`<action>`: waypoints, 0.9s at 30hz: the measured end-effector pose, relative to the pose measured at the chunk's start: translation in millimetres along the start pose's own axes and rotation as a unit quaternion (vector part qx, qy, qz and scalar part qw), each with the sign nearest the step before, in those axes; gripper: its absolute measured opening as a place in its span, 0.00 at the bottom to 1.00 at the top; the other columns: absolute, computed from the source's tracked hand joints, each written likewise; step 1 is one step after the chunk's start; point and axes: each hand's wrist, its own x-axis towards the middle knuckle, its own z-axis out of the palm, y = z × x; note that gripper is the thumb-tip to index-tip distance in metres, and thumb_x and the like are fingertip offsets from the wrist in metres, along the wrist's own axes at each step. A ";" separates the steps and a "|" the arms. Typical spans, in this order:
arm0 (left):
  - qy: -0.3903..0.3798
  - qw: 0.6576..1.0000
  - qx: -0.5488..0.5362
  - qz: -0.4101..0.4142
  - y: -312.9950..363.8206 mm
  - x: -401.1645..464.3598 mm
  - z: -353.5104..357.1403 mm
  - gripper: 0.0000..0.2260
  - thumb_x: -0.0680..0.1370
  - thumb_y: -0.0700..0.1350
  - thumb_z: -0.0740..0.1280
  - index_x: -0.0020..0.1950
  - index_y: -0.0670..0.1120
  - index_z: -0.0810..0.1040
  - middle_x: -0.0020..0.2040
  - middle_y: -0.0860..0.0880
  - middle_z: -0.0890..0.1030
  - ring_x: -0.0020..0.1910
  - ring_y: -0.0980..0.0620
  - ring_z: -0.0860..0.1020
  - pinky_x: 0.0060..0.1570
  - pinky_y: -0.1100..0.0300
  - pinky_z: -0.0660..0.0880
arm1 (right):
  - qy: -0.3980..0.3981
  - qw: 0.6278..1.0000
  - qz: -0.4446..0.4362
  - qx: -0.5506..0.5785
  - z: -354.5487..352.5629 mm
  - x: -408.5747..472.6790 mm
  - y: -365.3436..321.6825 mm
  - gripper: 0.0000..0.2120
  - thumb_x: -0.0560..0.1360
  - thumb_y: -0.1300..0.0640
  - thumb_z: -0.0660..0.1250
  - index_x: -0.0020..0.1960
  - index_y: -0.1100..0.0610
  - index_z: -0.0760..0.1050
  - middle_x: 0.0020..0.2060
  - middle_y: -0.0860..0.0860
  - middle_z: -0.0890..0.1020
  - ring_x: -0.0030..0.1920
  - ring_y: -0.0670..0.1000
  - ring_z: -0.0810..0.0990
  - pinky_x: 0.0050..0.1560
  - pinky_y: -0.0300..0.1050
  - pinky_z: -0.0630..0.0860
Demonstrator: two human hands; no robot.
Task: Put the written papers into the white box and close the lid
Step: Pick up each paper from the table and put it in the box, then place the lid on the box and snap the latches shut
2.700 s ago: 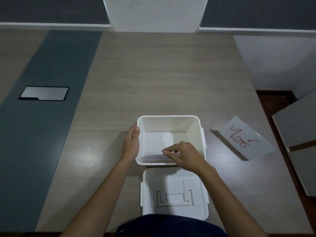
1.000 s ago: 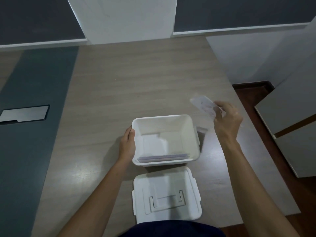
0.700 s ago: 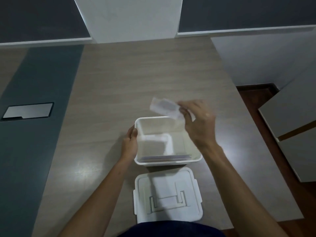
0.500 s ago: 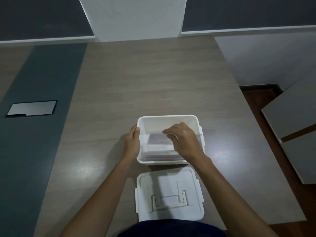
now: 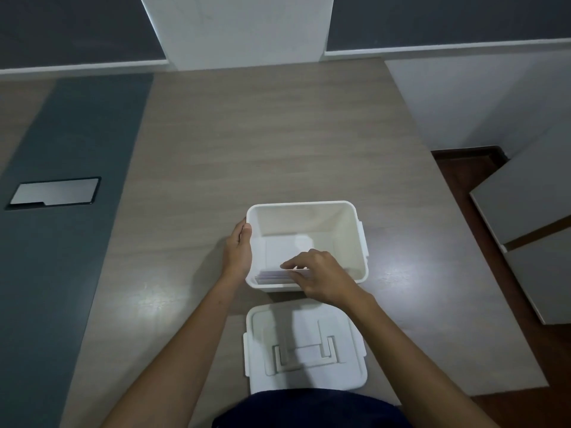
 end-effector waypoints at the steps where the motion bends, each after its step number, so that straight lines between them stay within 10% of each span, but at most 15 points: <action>1: 0.000 1.000 0.005 0.002 -0.6 0.3 -0.1 0.16 0.82 0.48 0.57 0.69 0.49 0.73 0.62 0.55 0.76 0.62 0.56 0.72 0.65 0.60 0.66 | -0.005 1.000 0.002 -0.002 -0.4 -0.2 -0.3 0.11 0.77 0.55 0.68 0.57 0.52 0.82 0.53 0.48 0.85 0.52 0.52 0.79 0.56 0.47 0.74; 7: 0.032 0.999 0.035 0.010 2.7 -0.3 -4.9 0.17 0.80 0.54 0.57 0.66 0.52 0.76 0.64 0.51 0.79 0.62 0.52 0.75 0.65 0.56 0.70 | 0.070 0.997 0.003 0.017 -2.8 -12.5 -3.5 0.12 0.76 0.55 0.68 0.58 0.52 0.82 0.53 0.47 0.85 0.55 0.51 0.77 0.56 0.42 0.72; 11: 0.108 0.994 0.009 -0.032 -2.9 -6.2 -17.7 0.16 0.74 0.63 0.56 0.48 0.57 0.79 0.48 0.51 0.83 0.52 0.45 0.81 0.57 0.44 0.77 | 0.230 0.973 -0.021 0.007 -8.2 -36.6 -0.3 0.05 0.75 0.57 0.69 0.49 0.56 0.83 0.43 0.48 0.84 0.47 0.52 0.76 0.49 0.45 0.73; 16: 0.122 0.978 0.155 -0.061 -40.8 -40.3 -33.2 0.19 0.75 0.57 0.58 0.61 0.49 0.77 0.60 0.44 0.79 0.57 0.40 0.78 0.60 0.45 0.75 | 0.350 0.937 0.011 0.006 1.8 -74.5 14.2 0.05 0.74 0.58 0.70 0.41 0.59 0.79 0.37 0.50 0.78 0.40 0.51 0.74 0.43 0.45 0.71; 27: 0.017 0.922 0.384 -0.053 -115.8 -135.7 -30.1 0.22 0.71 0.59 0.71 0.62 0.51 0.79 0.54 0.49 0.69 0.50 0.50 0.77 0.47 0.59 0.75 | 0.113 0.938 0.321 -0.064 71.4 -141.0 79.4 0.27 0.74 0.45 0.69 0.67 0.59 0.72 0.60 0.59 0.75 0.58 0.59 0.73 0.55 0.53 0.72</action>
